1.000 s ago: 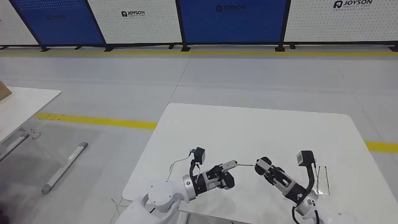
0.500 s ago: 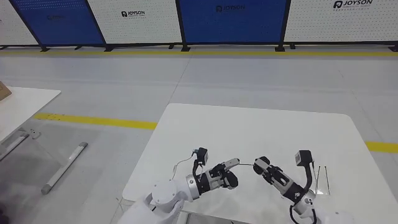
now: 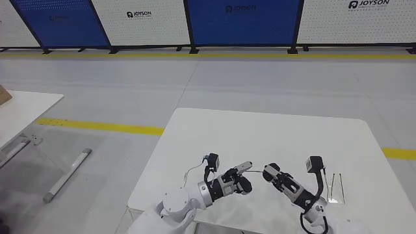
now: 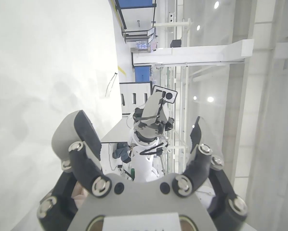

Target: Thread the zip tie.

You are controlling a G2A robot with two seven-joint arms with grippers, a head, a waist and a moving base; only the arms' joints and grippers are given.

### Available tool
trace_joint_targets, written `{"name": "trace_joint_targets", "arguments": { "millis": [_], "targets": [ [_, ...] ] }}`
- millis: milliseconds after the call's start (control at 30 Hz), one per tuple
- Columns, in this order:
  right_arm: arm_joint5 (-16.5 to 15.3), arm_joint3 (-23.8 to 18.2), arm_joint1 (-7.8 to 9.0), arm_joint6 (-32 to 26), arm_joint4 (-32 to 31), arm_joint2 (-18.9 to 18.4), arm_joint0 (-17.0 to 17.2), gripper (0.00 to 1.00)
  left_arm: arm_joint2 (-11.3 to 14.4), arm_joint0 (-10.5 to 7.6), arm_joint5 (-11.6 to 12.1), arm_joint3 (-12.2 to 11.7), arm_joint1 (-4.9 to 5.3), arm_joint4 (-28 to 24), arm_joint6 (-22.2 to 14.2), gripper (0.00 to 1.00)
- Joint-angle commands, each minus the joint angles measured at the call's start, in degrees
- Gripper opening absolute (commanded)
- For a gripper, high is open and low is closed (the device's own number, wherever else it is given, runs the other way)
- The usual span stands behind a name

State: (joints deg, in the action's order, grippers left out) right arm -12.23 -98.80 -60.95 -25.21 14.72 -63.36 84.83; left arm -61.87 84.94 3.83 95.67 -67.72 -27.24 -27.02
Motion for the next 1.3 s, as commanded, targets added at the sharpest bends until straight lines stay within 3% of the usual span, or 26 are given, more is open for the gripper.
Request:
{"name": "trace_joint_targets", "arguments": {
  "millis": [0, 333, 467, 500, 567, 900, 1000, 1200, 1267],
  "targets": [
    [0.0, 0.0, 0.00, 0.0, 0.0, 0.0, 0.0, 0.00, 0.4, -0.74, 0.3, -0.5, -0.29, -2.1, 1.4, 1.00],
    [0.0, 0.0, 0.00, 0.0, 0.0, 0.0, 0.0, 0.00, 0.9, -0.89, 0.5, -0.7, -0.39, -1.7, 2.0, 1.00],
    [0.0, 0.0, 0.00, 0.0, 0.0, 0.0, 0.0, 0.00, 1.4, -0.98, 2.5, -1.8, -0.31, 0.5, 1.4, 1.00],
    [0.0, 0.0, 0.00, 0.0, 0.0, 0.0, 0.0, 0.00, 1.3, -1.06, 2.7, -2.2, -0.32, 0.1, 1.4, 0.93],
    [0.0, 0.0, 0.00, 0.0, 0.0, 0.0, 0.0, 0.00, 1.1, -1.10, 3.0, -2.4, -0.32, -0.4, 1.6, 0.47],
    [0.0, 0.0, 0.00, 0.0, 0.0, 0.0, 0.0, 0.00, 0.2, -0.27, 5.8, -1.9, 0.09, -0.2, -0.8, 0.08],
    [0.0, 0.0, 0.00, 0.0, 0.0, 0.0, 0.0, 0.00, 0.2, -0.07, 6.6, -2.0, 0.19, 0.3, -1.2, 0.07],
    [0.0, 0.0, 0.00, 0.0, 0.0, 0.0, 0.0, 0.00, 0.6, -0.21, 7.3, -1.9, 0.17, 0.4, -1.0, 0.23],
    [0.0, 0.0, 0.00, 0.0, 0.0, 0.0, 0.0, 0.00, 0.8, -0.55, 7.1, -2.1, 0.13, 0.1, -1.0, 0.23]
  ]
}}
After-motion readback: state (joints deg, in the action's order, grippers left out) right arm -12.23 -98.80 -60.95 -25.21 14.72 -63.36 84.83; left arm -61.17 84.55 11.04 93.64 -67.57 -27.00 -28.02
